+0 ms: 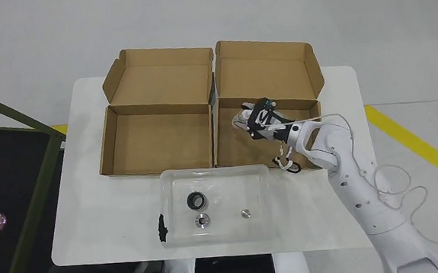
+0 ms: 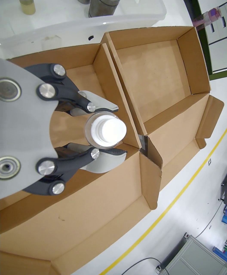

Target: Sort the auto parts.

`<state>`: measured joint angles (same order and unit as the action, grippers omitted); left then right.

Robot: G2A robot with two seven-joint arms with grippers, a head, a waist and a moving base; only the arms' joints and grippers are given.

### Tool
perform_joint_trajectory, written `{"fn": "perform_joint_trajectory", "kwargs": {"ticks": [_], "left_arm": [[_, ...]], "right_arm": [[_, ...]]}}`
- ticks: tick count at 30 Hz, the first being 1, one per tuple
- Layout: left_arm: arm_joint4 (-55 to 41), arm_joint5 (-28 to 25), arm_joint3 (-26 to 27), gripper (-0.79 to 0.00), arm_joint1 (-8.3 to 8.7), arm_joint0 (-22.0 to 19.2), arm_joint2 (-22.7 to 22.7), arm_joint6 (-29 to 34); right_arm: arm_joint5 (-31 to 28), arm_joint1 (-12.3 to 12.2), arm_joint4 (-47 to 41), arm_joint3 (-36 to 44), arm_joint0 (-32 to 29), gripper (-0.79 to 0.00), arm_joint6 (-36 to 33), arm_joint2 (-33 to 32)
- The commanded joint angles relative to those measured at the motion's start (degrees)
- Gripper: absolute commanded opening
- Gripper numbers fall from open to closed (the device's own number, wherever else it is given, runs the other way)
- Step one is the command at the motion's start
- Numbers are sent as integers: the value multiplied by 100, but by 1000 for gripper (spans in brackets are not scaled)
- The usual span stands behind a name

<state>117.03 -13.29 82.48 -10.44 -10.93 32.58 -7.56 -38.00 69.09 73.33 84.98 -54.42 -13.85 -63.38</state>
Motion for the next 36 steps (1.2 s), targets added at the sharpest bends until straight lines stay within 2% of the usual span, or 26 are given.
{"fn": "perform_joint_trajectory", "kwargs": {"ticks": [1, 9, 11, 14, 15, 16, 17, 19, 28, 36], "left_arm": [[0, 0, 0, 0, 0, 0, 0, 0], [0, 0, 0, 0, 0, 0, 0, 0], [0, 0, 0, 0, 0, 0, 0, 0], [0, 0, 0, 0, 0, 0, 0, 0], [0, 0, 0, 0, 0, 0, 0, 0], [0, 0, 0, 0, 0, 0, 0, 0], [0, 0, 0, 0, 0, 0, 0, 0], [0, 0, 0, 0, 0, 0, 0, 0], [0, 0, 0, 0, 0, 0, 0, 0], [0, 0, 0, 0, 0, 0, 0, 0]], "right_arm": [[-21, 23, -51, -183, 119, -785, 11, 78], [-22, 107, -144, -832, 475, -785, 100, 334], [-26, 125, -138, -963, 539, -708, 137, 391], [-38, 147, -142, -1099, 606, -671, 211, 455], [-43, 153, -142, -1126, 622, -634, 233, 472], [-48, 157, -140, -1144, 634, -548, 252, 486], [-60, 161, -152, -1137, 640, -403, 273, 497], [-77, 162, -172, -1095, 645, 0, 292, 494], [-305, 102, -543, -528, 479, 0, 184, 260], [-622, -6, -1022, 331, 194, 0, -255, -73]]}}
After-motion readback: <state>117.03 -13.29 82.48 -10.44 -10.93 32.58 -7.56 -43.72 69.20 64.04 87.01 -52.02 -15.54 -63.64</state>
